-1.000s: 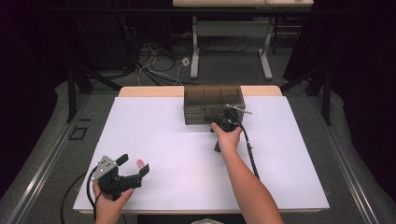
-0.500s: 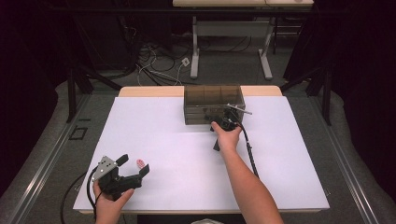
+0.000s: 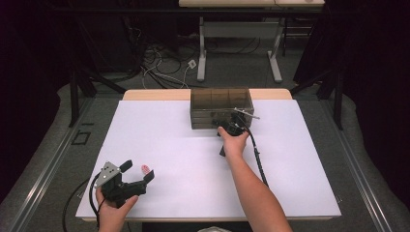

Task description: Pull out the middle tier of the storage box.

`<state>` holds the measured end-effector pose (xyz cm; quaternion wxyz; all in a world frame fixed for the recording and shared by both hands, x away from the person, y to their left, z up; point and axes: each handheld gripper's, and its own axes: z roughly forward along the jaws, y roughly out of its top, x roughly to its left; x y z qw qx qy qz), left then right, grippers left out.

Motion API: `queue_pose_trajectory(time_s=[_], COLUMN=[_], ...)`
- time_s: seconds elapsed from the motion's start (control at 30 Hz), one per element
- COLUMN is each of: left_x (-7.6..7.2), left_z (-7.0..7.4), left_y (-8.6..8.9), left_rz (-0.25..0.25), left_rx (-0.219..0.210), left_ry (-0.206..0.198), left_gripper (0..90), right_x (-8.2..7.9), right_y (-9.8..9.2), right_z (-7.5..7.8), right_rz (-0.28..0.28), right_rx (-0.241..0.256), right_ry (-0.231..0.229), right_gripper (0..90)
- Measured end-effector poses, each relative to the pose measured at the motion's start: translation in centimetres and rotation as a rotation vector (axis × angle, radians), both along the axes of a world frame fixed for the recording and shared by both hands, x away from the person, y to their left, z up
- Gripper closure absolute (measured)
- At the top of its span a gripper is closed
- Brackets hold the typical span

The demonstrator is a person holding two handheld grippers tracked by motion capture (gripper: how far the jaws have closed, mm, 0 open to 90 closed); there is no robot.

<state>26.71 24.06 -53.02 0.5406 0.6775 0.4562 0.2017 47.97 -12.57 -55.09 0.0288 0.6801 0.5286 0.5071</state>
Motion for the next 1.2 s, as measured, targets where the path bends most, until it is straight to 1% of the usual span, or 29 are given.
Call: queue_pose_trajectory(time_s=[0.03, 0.07, 0.13, 0.23, 0.33, 0.37, 0.43, 0.5, 0.53, 0.57, 0.63, 0.67, 0.77, 0.83, 0.9, 1.2], left_x=[0.02, 0.02, 0.02, 0.02, 0.02, 0.02, 0.01, 0.01, 0.01, 0.02, 0.02, 0.03, 0.05, 0.05, 0.04, 0.04], left_z=[-0.01, -0.01, -0.02, -0.01, -0.02, -0.03, -0.03, -0.02, -0.02, -0.03, -0.04, -0.05, -0.08, -0.08, -0.07, -0.07], left_y=[0.02, 0.02, 0.02, 0.05, 0.06, 0.07, 0.07, 0.08, 0.07, 0.07, 0.07, 0.05, 0.03, 0.03, 0.04, 0.05], left_rz=[-0.001, -0.001, 0.000, -0.001, 0.000, -0.001, 0.000, 0.000, 0.000, -0.001, -0.001, -0.001, 0.000, 0.000, 0.000, 0.000], left_rx=[0.002, 0.002, 0.000, -0.002, -0.004, -0.003, -0.004, -0.003, -0.003, -0.003, -0.003, -0.004, -0.003, -0.004, -0.003, -0.005], left_ry=[-0.001, -0.001, 0.000, 0.002, 0.003, 0.004, 0.004, 0.004, 0.003, 0.004, 0.004, 0.004, 0.002, 0.002, 0.003, 0.003], left_gripper=[3.1, 3.1, 3.1, 3.1, 3.1, 3.1, 3.1, 3.1, 3.1, 3.1, 3.2, 3.3, 3.3, 3.3, 3.3, 3.4], right_x=[-0.06, -0.06, -0.04, -0.11, -0.09, -0.09, -0.11, -0.14, -0.14, -0.17, -0.15, -0.14, -0.09, -0.08, -0.10, -0.08], right_y=[-0.07, -0.07, -0.05, 0.06, 0.04, 0.03, -0.02, -0.10, -0.07, -0.14, -0.10, -0.16, -0.13, -0.22, -0.31, -0.37], right_z=[0.09, 0.09, 0.05, 0.08, 0.07, 0.13, 0.15, 0.14, 0.11, 0.09, 0.04, 0.07, 0.18, 0.18, 0.17, 0.19], right_rz=[0.011, 0.011, 0.011, -0.004, -0.005, -0.011, -0.016, -0.011, -0.023, -0.014, -0.020, -0.019, -0.032, -0.033, -0.028, -0.027], right_rx=[-0.011, -0.011, -0.016, -0.008, -0.008, 0.000, -0.003, -0.007, 0.001, -0.007, -0.008, -0.016, 0.002, 0.000, 0.000, 0.002], right_ry=[0.018, 0.018, 0.012, 0.027, 0.028, 0.039, 0.044, 0.045, 0.037, 0.041, 0.037, 0.049, 0.061, 0.063, 0.070, 0.074], right_gripper=[63.9, 63.9, 67.0, 69.0, 69.5, 70.9, 73.2, 74.2, 75.3, 75.5, 75.8, 77.1, 79.5, 81.0, 81.3, 82.0])
